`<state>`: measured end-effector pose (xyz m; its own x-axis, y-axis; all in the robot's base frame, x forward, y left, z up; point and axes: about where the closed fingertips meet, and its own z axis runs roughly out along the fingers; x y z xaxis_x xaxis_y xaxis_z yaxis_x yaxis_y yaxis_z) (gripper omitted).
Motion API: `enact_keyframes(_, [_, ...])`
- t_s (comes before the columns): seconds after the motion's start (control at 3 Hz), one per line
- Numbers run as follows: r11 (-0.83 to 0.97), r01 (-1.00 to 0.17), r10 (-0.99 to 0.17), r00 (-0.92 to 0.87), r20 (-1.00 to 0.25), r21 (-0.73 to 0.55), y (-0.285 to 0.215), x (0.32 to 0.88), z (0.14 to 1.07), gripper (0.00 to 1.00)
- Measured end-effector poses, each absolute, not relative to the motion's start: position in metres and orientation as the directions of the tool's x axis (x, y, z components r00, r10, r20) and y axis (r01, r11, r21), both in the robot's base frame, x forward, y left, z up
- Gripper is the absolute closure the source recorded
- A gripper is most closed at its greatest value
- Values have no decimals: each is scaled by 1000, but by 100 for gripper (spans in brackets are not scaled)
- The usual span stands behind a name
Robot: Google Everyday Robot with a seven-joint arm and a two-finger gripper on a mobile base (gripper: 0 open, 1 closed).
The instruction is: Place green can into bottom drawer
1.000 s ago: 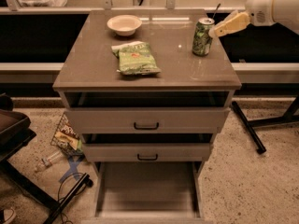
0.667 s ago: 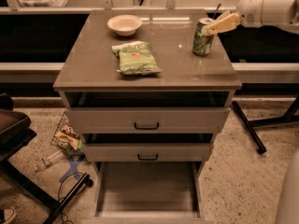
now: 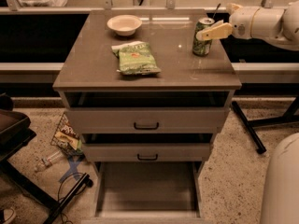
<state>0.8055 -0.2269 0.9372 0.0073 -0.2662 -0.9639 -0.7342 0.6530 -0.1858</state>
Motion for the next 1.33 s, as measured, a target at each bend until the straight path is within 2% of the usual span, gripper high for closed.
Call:
enact_keyframes(0.33, [660,-746,-182,-47,-982,-86,-218,806,915,2])
enact_keyframes(0.67, [654,-755,-145,-69,-987,-44,-208,805,904,25])
enact_keyframes(1.0, [641,-768,-128,-82,-988,-19,-195,807,898,56])
enact_keyframes(1.33, [638,-770,-128,-82,-988,-19,-192,808,897,79])
